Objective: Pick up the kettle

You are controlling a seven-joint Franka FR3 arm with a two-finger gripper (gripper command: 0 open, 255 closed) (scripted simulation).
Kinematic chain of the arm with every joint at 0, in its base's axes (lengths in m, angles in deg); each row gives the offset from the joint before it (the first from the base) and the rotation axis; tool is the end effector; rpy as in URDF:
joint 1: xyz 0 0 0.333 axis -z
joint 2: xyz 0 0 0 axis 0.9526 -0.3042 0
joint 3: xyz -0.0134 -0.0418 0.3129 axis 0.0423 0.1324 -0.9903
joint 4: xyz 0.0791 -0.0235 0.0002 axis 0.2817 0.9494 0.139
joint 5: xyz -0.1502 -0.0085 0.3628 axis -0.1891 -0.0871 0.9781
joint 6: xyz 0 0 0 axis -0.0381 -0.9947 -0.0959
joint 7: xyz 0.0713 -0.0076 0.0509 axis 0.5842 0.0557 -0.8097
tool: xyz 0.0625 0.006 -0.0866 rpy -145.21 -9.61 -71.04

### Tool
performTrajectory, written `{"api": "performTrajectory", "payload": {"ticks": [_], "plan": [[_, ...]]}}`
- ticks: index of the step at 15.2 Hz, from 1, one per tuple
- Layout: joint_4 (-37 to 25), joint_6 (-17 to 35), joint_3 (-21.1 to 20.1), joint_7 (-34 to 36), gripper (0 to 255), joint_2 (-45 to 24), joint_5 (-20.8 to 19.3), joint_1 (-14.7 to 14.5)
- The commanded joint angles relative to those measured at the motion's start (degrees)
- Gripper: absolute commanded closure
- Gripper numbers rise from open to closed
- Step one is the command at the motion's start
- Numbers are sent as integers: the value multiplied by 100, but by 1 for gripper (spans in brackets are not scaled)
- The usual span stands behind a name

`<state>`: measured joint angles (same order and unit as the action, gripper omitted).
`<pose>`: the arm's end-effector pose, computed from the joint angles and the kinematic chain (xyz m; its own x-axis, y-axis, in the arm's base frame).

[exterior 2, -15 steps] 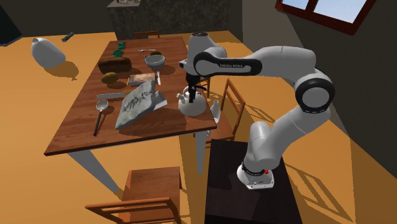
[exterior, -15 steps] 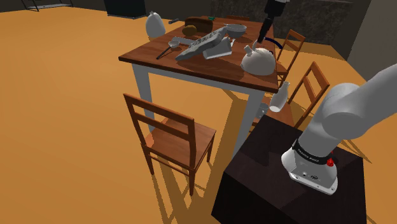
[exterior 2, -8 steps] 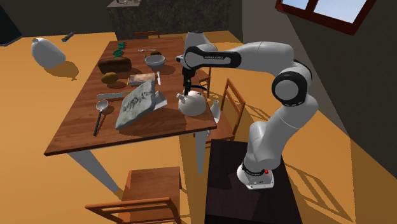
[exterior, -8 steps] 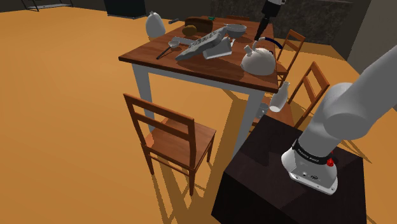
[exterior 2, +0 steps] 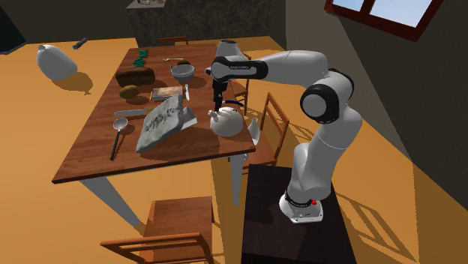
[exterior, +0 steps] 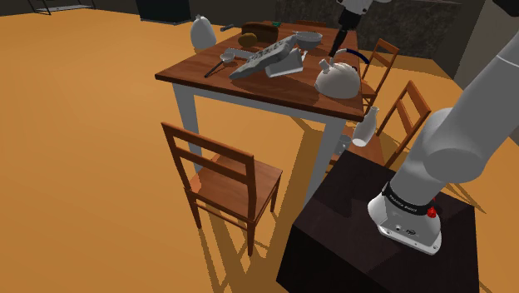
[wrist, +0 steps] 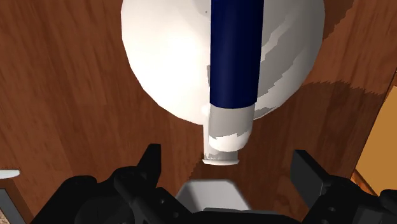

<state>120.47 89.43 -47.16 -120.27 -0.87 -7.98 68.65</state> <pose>0.4260 -0.3425 0.5332 0.9359 0.2656 0.2312 0.2720 -0.9623 0.0045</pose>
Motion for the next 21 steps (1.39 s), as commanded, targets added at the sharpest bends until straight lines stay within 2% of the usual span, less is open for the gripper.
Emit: {"api": "performTrajectory", "payload": {"ticks": [1, 4, 5, 14, 21], "plan": [[109, 132, 21, -54, 0, -34, 35, 5], [212, 248, 30, -86, 0, -55, 58, 5], [203, 242, 35, -95, 255, -61, 63, 7], [212, 248, 29, -86, 255, -55, 58, 5], [-271, -272, -2, 35, 255, 8, -18, 0]]}}
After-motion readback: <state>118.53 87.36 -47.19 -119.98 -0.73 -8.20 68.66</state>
